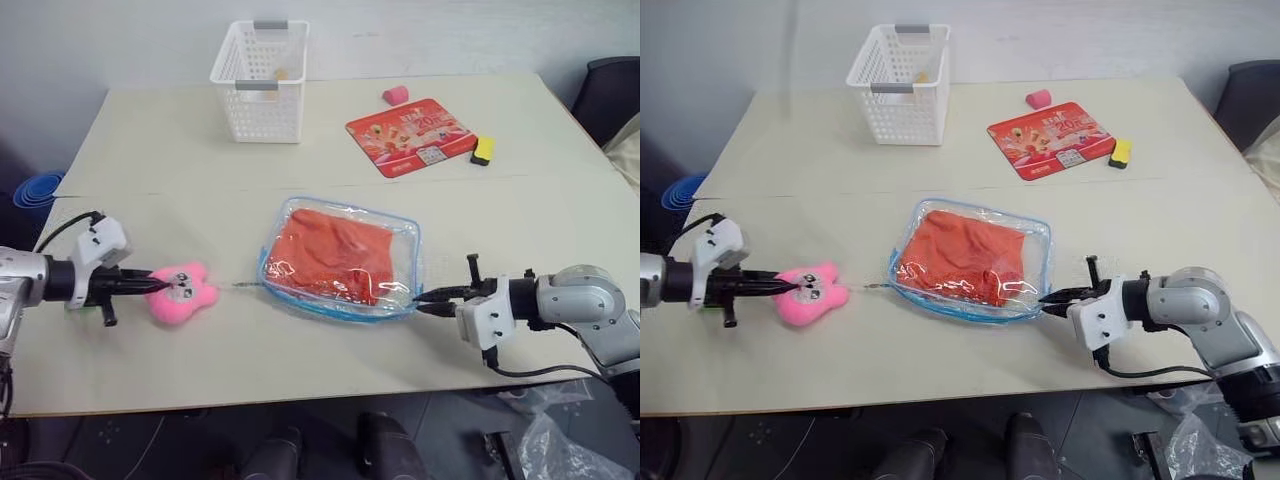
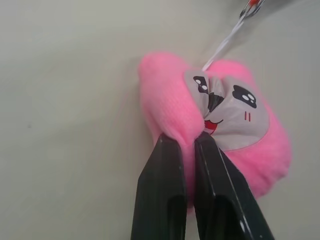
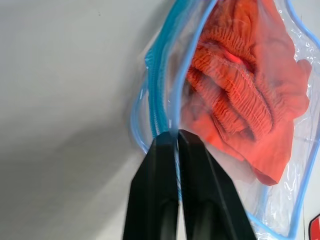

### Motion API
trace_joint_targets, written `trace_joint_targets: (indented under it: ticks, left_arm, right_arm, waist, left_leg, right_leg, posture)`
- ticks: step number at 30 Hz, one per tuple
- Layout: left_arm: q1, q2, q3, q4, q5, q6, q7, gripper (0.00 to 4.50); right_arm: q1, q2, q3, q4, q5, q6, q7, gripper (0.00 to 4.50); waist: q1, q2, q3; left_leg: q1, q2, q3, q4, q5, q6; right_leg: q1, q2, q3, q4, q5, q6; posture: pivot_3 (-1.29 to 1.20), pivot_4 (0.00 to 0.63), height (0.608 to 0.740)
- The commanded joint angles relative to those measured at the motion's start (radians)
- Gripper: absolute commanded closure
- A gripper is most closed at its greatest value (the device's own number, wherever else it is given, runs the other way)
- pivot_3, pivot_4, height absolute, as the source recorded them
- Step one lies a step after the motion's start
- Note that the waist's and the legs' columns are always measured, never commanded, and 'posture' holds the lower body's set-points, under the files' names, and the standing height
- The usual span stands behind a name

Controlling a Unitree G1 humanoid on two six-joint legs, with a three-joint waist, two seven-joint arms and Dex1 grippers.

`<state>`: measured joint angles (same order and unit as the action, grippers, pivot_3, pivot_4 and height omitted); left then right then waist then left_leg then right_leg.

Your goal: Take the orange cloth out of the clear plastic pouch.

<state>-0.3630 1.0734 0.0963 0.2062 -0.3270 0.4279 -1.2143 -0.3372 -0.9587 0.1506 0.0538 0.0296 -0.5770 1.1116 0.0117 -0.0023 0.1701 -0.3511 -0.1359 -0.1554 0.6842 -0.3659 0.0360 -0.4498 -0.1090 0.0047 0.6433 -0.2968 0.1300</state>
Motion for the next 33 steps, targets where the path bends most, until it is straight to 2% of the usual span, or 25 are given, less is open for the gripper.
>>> trace_joint_targets:
  ticks: [1,6,9,11,13,16,22,27,33]
  left_arm:
    - [0.023,-0.008,0.026,-0.100,-0.048,0.062,-0.001,3.27]
    - [0.015,0.021,0.028,-0.125,-0.044,0.054,-0.041,1.75]
    - [-0.121,0.022,0.002,-0.044,-0.006,0.011,-0.043,0.83]
    - [-0.231,0.021,-0.031,-0.044,-0.013,0.009,-0.098,0.25]
    - [-0.335,0.005,-0.065,-0.076,-0.033,0.012,-0.157,0.25]
    - [-0.462,-0.084,-0.151,-0.158,-0.014,-0.018,-0.174,0.25]
    - [-0.463,-0.202,-0.315,-0.203,0.157,-0.311,-0.182,0.25]
    - [-0.443,-0.270,-0.406,-0.130,0.283,-0.551,-0.163,0.25]
    - [-0.429,-0.339,-0.421,-0.081,0.336,-0.662,-0.102,0.25]
  right_arm:
    - [0.002,-0.008,-0.016,-0.034,0.035,0.024,0.014,2.84]
    - [0.078,-0.043,-0.084,-0.097,0.077,0.098,0.002,1.17]
    - [0.182,-0.061,-0.181,-0.201,0.180,0.267,-0.021,0.16]
    - [0.277,-0.078,-0.273,-0.314,0.319,0.455,-0.036,0.00]
    - [0.359,-0.085,-0.371,-0.432,0.491,0.661,-0.070,0.00]
    - [0.434,-0.073,-0.490,-0.592,0.743,0.909,-0.167,0.00]
    - [0.423,-0.004,-0.533,-0.749,0.983,1.109,-0.383,0.00]
    - [0.414,0.036,-0.492,-0.817,0.988,1.158,-0.463,0.00]
    - [0.414,0.045,-0.468,-0.837,0.961,1.172,-0.472,0.00]
  waist:
    - [0.000,0.000,0.000]
    - [0.002,0.000,0.000]
    - [0.015,0.000,0.000]
    - [0.019,0.000,0.000]
    - [0.025,0.000,0.000]
    - [0.024,0.000,0.000]
    - [0.008,-0.001,0.000]
    - [0.015,-0.001,0.000]
    - [0.020,-0.001,0.000]
  left_leg:
    - [0.000,0.000,0.000,0.000,0.000,0.000]
    - [0.000,0.000,0.000,0.000,0.000,0.000]
    - [0.000,0.000,0.000,0.000,0.000,0.000]
    - [-0.001,0.000,-0.001,0.001,0.000,0.000]
    - [-0.002,0.000,-0.003,0.001,0.000,0.000]
    - [-0.002,-0.001,-0.004,0.002,0.000,0.000]
    - [-0.001,0.001,-0.001,0.001,0.000,0.000]
    - [0.000,0.001,-0.001,0.001,0.000,0.000]
    - [-0.001,0.000,-0.002,0.002,0.000,0.001]
  right_leg:
    - [0.000,0.000,0.000,0.000,0.000,0.000]
    - [0.000,0.000,0.001,0.000,0.000,0.000]
    - [0.000,0.000,0.000,-0.002,0.000,0.000]
    - [0.001,0.000,0.000,-0.005,0.000,0.000]
    - [0.001,-0.002,0.000,-0.005,0.000,0.000]
    - [0.003,-0.003,0.001,-0.004,0.000,0.000]
    - [0.003,-0.002,0.001,-0.008,0.001,0.001]
    - [0.003,-0.002,0.001,-0.008,0.001,0.001]
    - [0.003,-0.003,0.001,-0.007,0.001,0.001]
  posture:
    - [0.00,0.150,0.740]
    - [0.00,0.150,0.740]
    - [0.00,0.150,0.740]
    - [0.00,0.150,0.740]
    - [0.00,0.150,0.740]
    - [0.00,0.150,0.740]
    - [0.00,0.150,0.740]
    - [0.00,0.150,0.740]
    - [0.00,0.150,0.740]
